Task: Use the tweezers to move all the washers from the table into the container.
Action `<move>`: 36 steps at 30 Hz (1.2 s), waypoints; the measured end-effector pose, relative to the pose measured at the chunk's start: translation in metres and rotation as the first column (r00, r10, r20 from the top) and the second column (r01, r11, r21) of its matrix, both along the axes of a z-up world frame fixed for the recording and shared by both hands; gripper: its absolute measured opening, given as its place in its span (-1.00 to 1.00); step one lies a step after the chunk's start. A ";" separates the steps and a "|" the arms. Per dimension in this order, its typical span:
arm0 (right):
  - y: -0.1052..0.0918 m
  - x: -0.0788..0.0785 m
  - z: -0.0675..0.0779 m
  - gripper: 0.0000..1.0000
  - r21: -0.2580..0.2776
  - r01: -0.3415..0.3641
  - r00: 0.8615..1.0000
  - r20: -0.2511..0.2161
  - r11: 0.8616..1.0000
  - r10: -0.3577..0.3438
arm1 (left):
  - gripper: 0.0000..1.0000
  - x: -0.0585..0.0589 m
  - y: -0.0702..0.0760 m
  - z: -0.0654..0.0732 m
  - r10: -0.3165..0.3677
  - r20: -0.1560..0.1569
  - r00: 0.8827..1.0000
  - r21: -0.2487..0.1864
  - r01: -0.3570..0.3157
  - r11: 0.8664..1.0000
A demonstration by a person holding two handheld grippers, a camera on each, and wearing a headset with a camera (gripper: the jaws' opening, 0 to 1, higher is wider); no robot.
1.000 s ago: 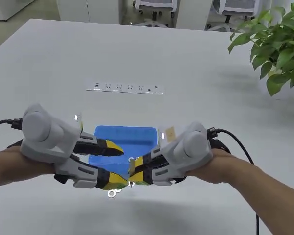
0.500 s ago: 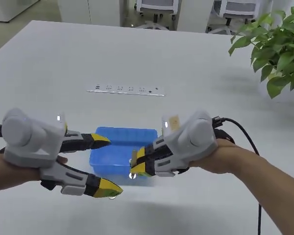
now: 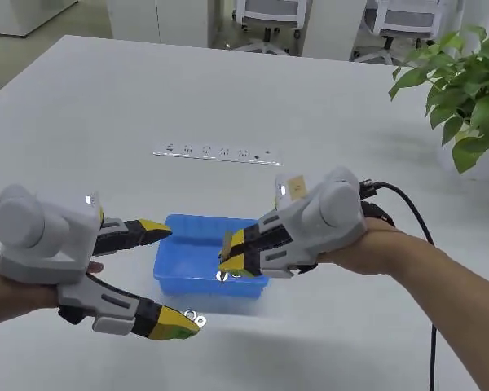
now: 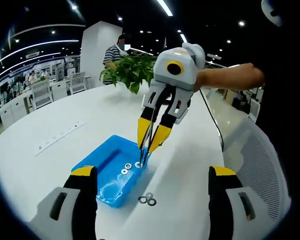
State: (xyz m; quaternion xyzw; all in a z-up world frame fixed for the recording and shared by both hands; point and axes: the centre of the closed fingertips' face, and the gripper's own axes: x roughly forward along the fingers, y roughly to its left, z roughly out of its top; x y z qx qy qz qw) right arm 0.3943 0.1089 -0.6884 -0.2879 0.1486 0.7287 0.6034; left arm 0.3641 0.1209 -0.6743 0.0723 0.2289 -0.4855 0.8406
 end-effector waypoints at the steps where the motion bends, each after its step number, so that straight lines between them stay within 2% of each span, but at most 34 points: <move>1: 0.001 0.001 0.000 -0.84 0.002 0.000 1.000 0.001 1.000 0.000 | 0.97 0.000 0.001 0.000 0.005 -0.001 1.000 -0.004 -0.005 1.000; 9: 0.009 0.008 -0.008 -0.84 0.005 -0.011 1.000 0.017 1.000 0.010 | 0.98 0.000 0.010 0.004 0.038 -0.004 0.999 -0.036 -0.038 0.999; 25: 0.018 0.024 -0.034 -0.84 -0.020 -0.021 1.000 0.014 1.000 0.021 | 0.98 0.007 0.018 0.006 0.080 0.017 0.997 -0.047 -0.079 0.996; 36: 0.024 0.032 -0.050 -0.84 -0.027 -0.029 0.999 0.015 0.999 0.030 | 0.96 0.014 0.022 0.002 0.094 0.014 0.995 -0.048 -0.093 0.995</move>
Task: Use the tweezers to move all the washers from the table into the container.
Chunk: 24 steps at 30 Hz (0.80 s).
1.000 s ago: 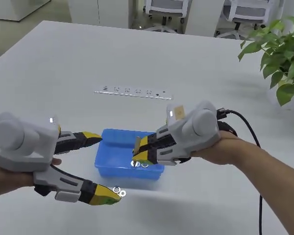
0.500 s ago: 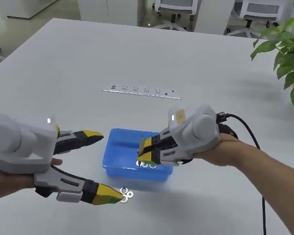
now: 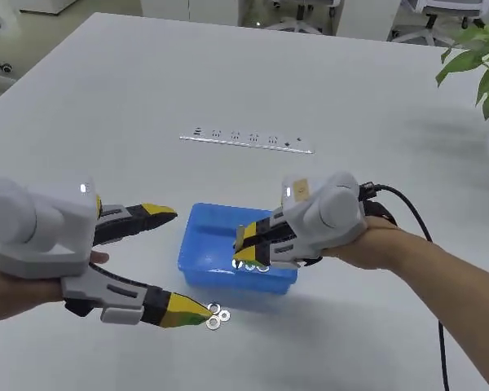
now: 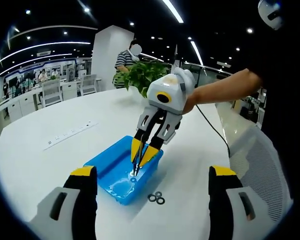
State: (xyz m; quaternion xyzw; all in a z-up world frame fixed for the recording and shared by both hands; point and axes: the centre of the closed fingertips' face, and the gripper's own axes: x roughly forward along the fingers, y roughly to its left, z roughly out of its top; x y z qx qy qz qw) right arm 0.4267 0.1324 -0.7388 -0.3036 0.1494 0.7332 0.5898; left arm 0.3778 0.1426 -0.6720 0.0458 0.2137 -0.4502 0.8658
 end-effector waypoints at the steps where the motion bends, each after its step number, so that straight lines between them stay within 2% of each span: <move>1: 0.000 0.001 -0.003 -0.84 -0.006 -0.001 1.000 0.002 1.000 0.001 | 0.95 0.001 0.000 0.000 0.000 0.003 1.000 0.000 0.000 1.000; 7: -0.001 0.003 -0.012 -0.84 -0.024 -0.007 1.000 0.007 1.000 0.008 | 0.92 0.004 0.002 -0.004 0.004 -0.002 1.000 0.003 -0.004 1.000; 15: 0.002 0.005 -0.011 -0.84 -0.012 -0.005 1.000 0.000 1.000 0.005 | 0.80 0.012 0.000 -0.005 -0.007 0.011 1.000 0.000 0.007 1.000; 20: 0.003 0.005 -0.011 -0.83 -0.013 -0.008 1.000 0.006 1.000 0.009 | 0.58 0.020 -0.002 -0.006 -0.013 0.029 0.999 0.008 0.013 1.000; 24: 0.003 0.005 -0.011 -0.83 -0.015 -0.011 1.000 0.009 1.000 0.011 | 0.22 0.029 -0.004 -0.004 -0.030 0.052 0.998 0.017 0.029 0.999</move>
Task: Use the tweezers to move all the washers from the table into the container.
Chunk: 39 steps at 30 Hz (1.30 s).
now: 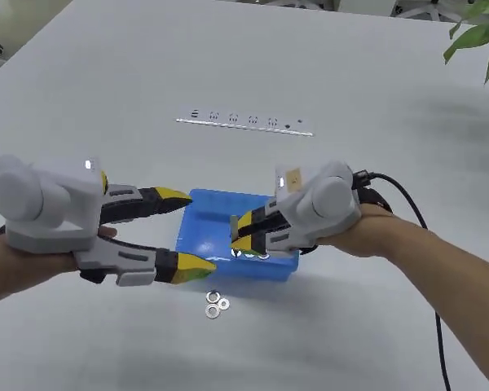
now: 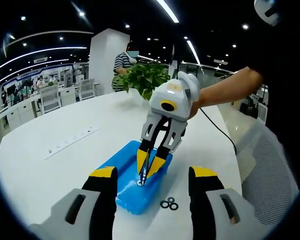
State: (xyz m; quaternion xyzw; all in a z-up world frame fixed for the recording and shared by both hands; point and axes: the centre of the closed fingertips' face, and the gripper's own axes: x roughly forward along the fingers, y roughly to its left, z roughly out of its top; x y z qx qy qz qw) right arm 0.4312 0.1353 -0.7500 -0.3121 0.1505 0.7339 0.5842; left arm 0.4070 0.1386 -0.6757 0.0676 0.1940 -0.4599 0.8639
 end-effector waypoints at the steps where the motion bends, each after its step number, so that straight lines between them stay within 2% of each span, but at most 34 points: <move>1: 0.000 0.000 0.000 -0.83 0.000 0.000 1.000 0.001 1.000 0.000 | 0.13 0.002 -0.001 0.000 -0.007 0.008 1.000 0.012 0.007 1.000; 2: 0.000 0.000 0.000 -0.83 0.000 -0.001 1.000 0.000 1.000 0.001 | 0.07 0.005 -0.002 0.000 -0.020 0.019 1.000 0.025 0.019 0.999; 5: 0.000 0.000 0.001 -0.83 -0.001 -0.001 1.000 0.001 1.000 0.001 | -0.14 0.009 -0.007 0.000 -0.052 0.023 0.998 0.042 0.051 0.998; 9: -0.001 -0.001 0.001 -0.83 -0.002 -0.005 1.000 0.004 1.000 0.005 | -0.45 0.013 -0.016 -0.003 -0.107 0.018 0.994 0.081 0.106 0.991; 13: -0.001 -0.001 0.001 -0.83 -0.001 -0.010 1.000 0.008 1.000 0.010 | -0.53 0.020 -0.022 -0.008 -0.128 0.012 0.992 0.095 0.126 0.987; 18: -0.001 -0.001 0.001 -0.83 -0.001 -0.015 1.000 0.011 1.000 0.015 | -0.70 0.020 -0.029 -0.012 -0.161 0.012 0.987 0.106 0.159 0.982; 21: -0.002 -0.001 0.001 -0.83 -0.001 -0.015 1.000 0.011 1.000 0.015 | -0.73 0.021 -0.032 -0.014 -0.173 0.010 0.985 0.107 0.171 0.979; 25: -0.003 -0.002 0.002 -0.83 -0.001 -0.017 1.000 0.011 1.000 0.017 | -0.86 0.025 -0.034 -0.015 -0.177 0.024 0.984 0.118 0.173 0.978; 29: -0.005 -0.001 0.002 -0.83 -0.003 -0.014 1.000 0.013 1.000 0.015 | -0.86 0.025 -0.037 -0.014 -0.189 0.034 0.981 0.119 0.184 0.976; 34: -0.006 0.000 0.003 -0.82 -0.006 -0.014 1.000 0.023 1.000 0.015 | -0.88 0.026 -0.040 -0.014 -0.202 0.055 0.978 0.144 0.192 0.971; 39: -0.007 0.000 0.004 -0.80 -0.004 -0.017 0.999 0.031 1.000 0.017 | -0.89 0.026 -0.040 -0.012 -0.199 0.047 0.979 0.147 0.190 0.971</move>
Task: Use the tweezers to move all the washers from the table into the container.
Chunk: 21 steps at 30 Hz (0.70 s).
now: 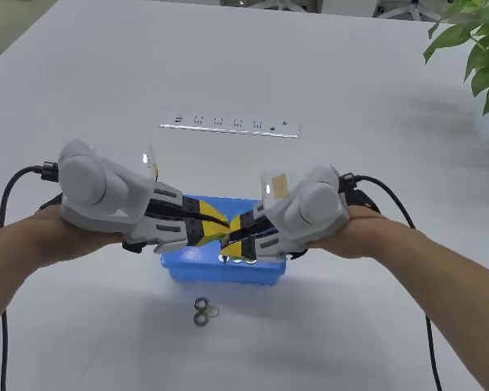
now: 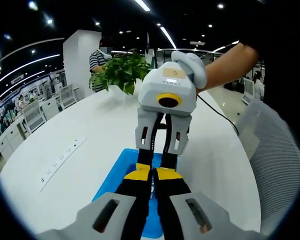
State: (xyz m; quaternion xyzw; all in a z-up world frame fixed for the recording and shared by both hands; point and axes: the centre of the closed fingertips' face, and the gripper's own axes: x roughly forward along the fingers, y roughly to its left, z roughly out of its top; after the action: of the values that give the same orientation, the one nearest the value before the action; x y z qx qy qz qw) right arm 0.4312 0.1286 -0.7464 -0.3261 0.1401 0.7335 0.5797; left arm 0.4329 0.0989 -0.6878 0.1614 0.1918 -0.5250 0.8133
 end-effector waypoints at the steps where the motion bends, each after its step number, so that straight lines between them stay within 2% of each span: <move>1: 0.000 0.000 0.001 -0.80 0.003 0.002 1.000 0.001 1.000 -0.002 | -0.89 0.000 0.000 0.001 0.000 0.004 1.000 0.001 0.000 1.000; 8: 0.000 0.000 0.007 -0.79 0.014 0.013 1.000 -0.002 1.000 -0.013 | -0.89 0.000 0.000 0.009 -0.001 0.015 1.000 0.008 0.001 1.000; 15: -0.004 -0.002 0.011 -0.75 0.010 0.024 1.000 0.000 1.000 -0.024 | -0.89 -0.003 -0.003 0.020 0.000 0.025 1.000 -0.010 0.000 1.000; 21: -0.006 -0.002 0.018 -0.66 0.016 0.051 0.999 0.003 0.999 -0.051 | -0.89 -0.006 -0.004 0.028 0.006 0.035 0.999 -0.009 -0.006 1.000</move>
State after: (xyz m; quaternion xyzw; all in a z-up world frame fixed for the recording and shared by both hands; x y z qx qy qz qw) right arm 0.4295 0.1224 -0.7283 -0.3191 0.1417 0.7191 0.6008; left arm 0.4268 0.0954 -0.6602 0.1665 0.1759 -0.5204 0.8188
